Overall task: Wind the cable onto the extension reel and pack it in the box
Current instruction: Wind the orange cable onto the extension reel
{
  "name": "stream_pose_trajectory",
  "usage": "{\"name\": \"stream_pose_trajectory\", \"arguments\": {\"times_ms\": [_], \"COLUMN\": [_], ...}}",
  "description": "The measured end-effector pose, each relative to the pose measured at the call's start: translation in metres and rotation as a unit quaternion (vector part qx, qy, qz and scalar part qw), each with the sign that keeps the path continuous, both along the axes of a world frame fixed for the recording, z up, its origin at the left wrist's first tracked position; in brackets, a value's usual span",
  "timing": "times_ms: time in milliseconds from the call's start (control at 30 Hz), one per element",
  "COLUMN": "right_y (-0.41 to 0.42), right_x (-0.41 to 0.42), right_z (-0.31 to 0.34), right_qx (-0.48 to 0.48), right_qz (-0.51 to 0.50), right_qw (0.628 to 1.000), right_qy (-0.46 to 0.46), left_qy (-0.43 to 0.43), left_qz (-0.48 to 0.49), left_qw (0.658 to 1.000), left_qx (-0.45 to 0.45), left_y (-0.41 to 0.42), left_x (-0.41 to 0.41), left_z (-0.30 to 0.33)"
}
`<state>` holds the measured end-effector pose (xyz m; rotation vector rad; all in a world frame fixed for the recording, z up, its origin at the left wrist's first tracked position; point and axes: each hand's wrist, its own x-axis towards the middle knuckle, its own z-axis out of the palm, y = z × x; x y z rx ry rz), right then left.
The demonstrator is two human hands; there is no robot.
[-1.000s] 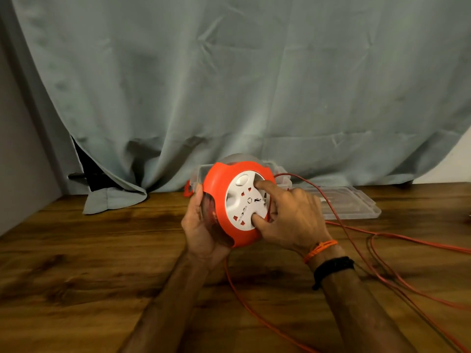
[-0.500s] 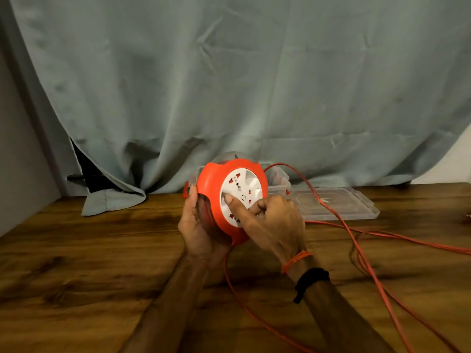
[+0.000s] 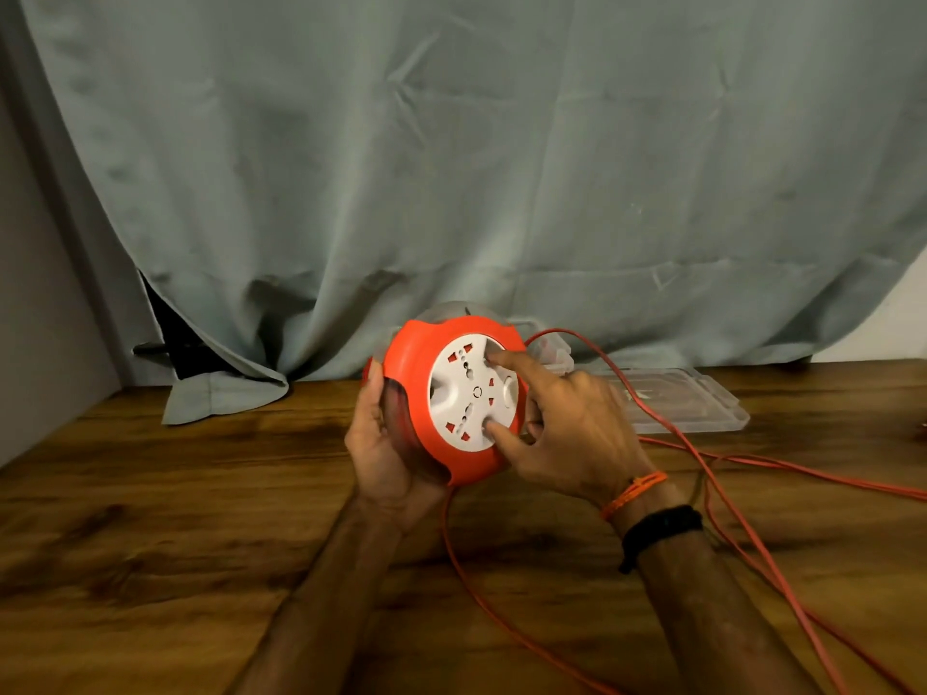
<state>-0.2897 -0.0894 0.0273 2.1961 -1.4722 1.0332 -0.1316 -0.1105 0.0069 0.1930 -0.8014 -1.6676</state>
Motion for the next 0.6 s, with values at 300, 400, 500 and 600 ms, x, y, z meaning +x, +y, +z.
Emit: {"name": "stream_pose_trajectory", "arguments": {"times_ms": [300,400,500,600], "right_y": [0.001,0.005,0.006,0.007], "right_x": [0.003,0.013,0.034,0.049], "right_z": [-0.005,-0.005,-0.004,-0.006], "right_qx": [-0.030,-0.011,0.046,0.103], "right_qz": [-0.047,-0.089,-0.109,-0.084], "right_qw": [0.998,0.993,0.967,0.925], "right_qy": [0.001,-0.071,-0.225,-0.355], "left_qy": [-0.001,-0.014,0.006,0.008], "left_qz": [0.002,0.046,0.095,0.135], "left_qw": [1.000,0.999,0.995,0.990], "left_qx": [-0.008,-0.010,0.006,0.029], "left_y": [-0.003,-0.002,-0.002,-0.002], "left_x": [-0.004,-0.005,-0.007,-0.008], "left_z": [-0.006,-0.003,-0.003,0.000]}}
